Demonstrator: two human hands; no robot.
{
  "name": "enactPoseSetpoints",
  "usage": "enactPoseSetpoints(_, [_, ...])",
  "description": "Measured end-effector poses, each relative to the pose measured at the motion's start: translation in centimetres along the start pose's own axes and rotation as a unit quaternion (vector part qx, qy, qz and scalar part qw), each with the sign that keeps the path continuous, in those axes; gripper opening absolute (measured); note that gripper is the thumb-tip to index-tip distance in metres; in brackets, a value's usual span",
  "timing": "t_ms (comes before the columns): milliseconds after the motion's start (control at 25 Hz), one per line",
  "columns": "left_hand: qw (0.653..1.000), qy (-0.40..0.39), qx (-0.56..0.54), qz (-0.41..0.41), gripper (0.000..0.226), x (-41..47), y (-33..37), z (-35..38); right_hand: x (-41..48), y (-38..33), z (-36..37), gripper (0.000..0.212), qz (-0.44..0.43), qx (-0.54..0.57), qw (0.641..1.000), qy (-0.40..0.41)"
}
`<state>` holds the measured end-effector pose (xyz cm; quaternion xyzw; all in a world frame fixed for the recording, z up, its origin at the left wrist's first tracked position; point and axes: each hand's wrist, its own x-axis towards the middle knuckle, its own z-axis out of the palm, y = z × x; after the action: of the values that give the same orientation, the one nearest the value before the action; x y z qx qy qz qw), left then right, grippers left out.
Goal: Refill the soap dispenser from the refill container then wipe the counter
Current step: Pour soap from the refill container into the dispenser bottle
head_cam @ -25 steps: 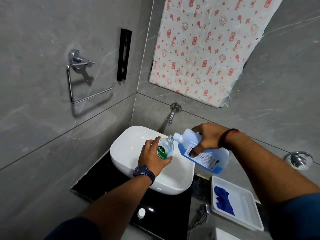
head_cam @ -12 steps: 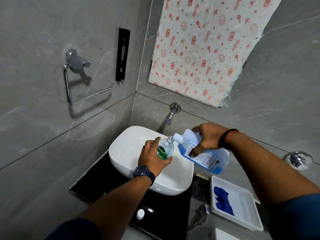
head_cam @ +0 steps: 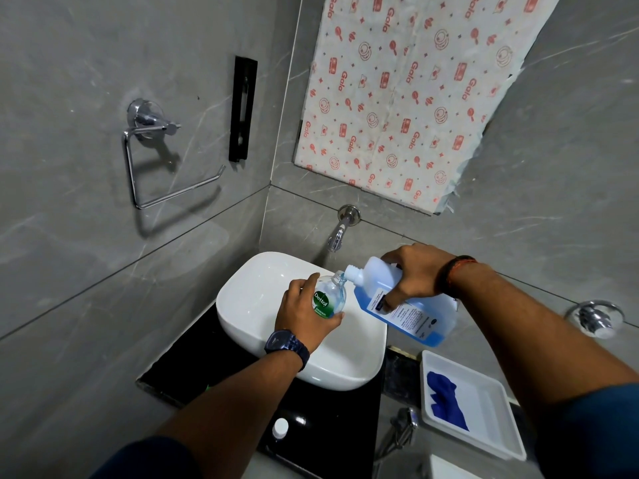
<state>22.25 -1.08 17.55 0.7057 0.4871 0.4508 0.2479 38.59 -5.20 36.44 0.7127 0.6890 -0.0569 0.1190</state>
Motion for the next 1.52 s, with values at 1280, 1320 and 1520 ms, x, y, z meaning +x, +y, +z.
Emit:
enactPoseSetpoints(1280, [1.0,0.001,0.002,0.0,0.082,-0.23,0.26,-0.5,-0.42,-0.25,-0.19,0.074,-0.005,0.006,1.0,0.005])
enactPoseSetpoints(1320, [1.0,0.0,0.003,0.001,0.082,-0.23,0.28,-0.53,-0.44,-0.27,-0.2,0.075,-0.005,0.007,1.0,0.005])
enactPoseSetpoints(1520, [1.0,-0.001,0.008,0.003,0.083,-0.28,0.35,-0.67,-0.5,-0.35,-0.18,0.079,-0.002,-0.002,1.0,0.007])
